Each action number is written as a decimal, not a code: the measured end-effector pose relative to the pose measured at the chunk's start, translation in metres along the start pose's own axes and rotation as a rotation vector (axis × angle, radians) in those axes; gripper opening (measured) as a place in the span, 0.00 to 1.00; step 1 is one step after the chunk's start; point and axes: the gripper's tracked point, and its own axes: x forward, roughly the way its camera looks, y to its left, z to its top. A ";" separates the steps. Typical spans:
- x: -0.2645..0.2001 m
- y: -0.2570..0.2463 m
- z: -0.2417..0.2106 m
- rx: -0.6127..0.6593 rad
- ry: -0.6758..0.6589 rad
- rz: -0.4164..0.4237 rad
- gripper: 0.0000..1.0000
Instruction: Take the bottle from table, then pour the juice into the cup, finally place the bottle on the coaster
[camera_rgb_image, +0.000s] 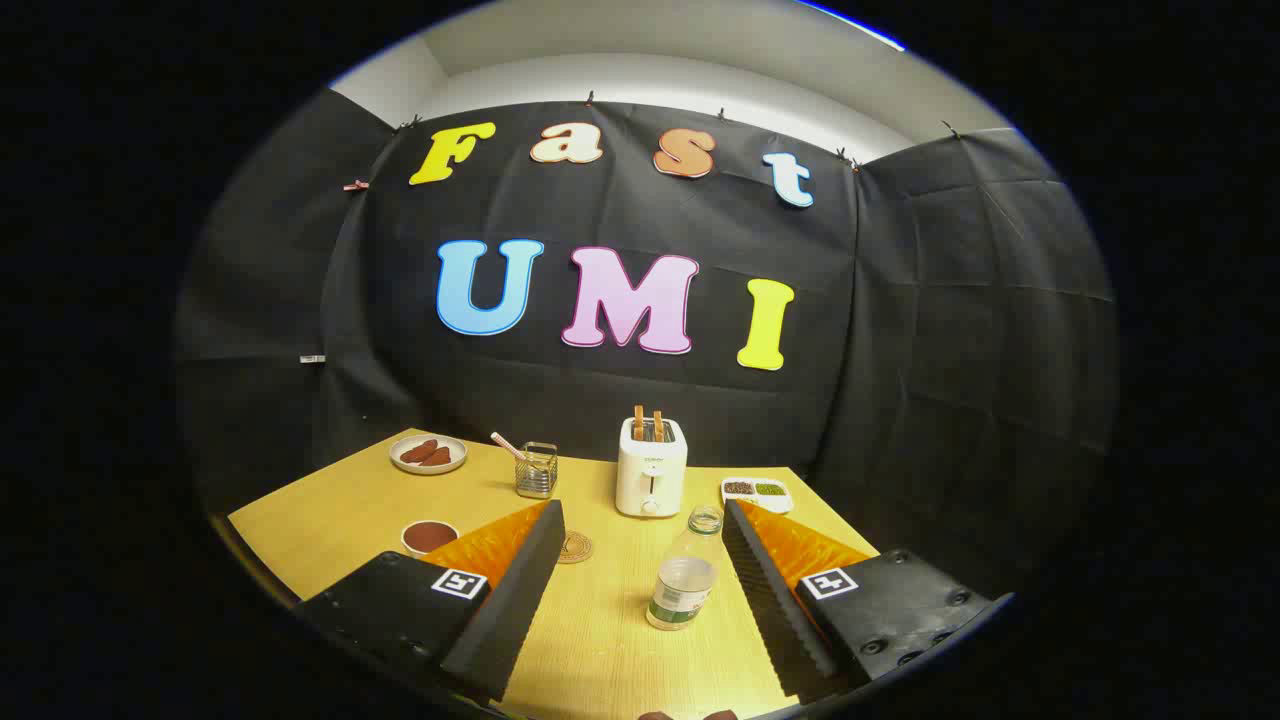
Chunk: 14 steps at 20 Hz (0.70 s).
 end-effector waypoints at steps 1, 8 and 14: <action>0.001 -0.001 0.001 0.003 -0.001 -0.004 0.98; 0.010 -0.007 0.000 -0.007 0.003 -0.036 0.98; 0.022 -0.007 -0.003 -0.001 0.007 -0.056 0.98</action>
